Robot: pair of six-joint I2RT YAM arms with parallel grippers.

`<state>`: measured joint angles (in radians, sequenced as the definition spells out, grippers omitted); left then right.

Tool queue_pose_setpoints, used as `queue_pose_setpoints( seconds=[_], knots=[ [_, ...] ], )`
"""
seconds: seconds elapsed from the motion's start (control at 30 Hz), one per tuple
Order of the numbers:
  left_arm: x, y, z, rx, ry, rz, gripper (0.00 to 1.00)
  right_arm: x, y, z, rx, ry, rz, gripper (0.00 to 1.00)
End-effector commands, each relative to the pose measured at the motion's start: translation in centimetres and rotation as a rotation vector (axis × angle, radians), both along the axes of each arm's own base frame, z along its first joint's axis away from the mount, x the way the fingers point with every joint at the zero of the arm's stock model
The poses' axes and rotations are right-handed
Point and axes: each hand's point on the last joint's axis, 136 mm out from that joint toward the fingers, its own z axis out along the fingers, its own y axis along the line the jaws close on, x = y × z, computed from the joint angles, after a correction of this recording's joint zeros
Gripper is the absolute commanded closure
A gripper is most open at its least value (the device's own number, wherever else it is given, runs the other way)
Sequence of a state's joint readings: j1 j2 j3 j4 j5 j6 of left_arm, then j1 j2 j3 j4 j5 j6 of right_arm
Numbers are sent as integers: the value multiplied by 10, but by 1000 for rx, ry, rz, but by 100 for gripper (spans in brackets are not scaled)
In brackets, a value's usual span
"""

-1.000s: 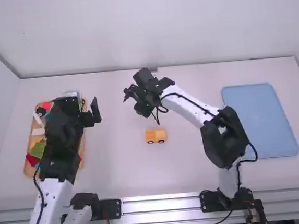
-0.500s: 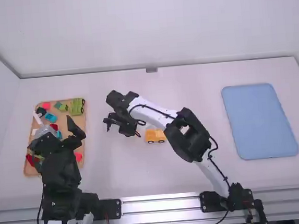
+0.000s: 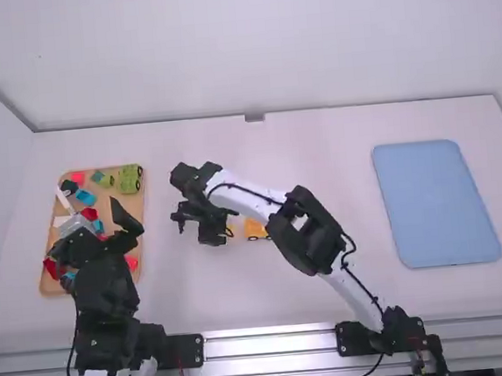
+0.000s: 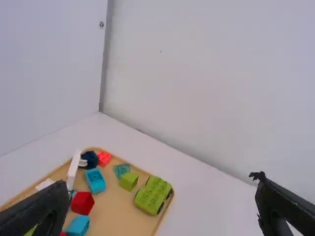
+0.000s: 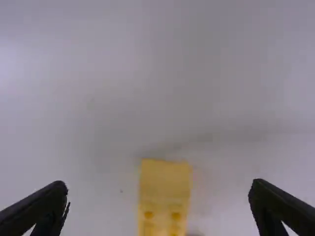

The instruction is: Assemble lego blocks to make yellow taxi

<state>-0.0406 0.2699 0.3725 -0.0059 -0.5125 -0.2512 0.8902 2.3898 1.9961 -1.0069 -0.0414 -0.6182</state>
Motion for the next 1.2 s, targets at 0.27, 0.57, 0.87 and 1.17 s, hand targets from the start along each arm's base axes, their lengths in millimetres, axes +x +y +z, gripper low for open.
queue_pose_setpoints(
  seconds=[0.27, 0.57, 0.87, 1.17],
  knots=[
    [16, -30, 22, 39, -81, -184, 1, 65, -5, 138, 244, -148, -117, 2],
    [56, -55, 18, 108, -1, -326, 1, 68, -63, 234, 429, -336, -202, 2],
    [98, -148, -13, 403, 228, -904, 1, 58, -114, 190, 644, -549, -397, 2],
    [78, -226, -70, 650, 241, -1620, 1, 38, -135, 163, 948, -538, -346, 2]
  ],
)
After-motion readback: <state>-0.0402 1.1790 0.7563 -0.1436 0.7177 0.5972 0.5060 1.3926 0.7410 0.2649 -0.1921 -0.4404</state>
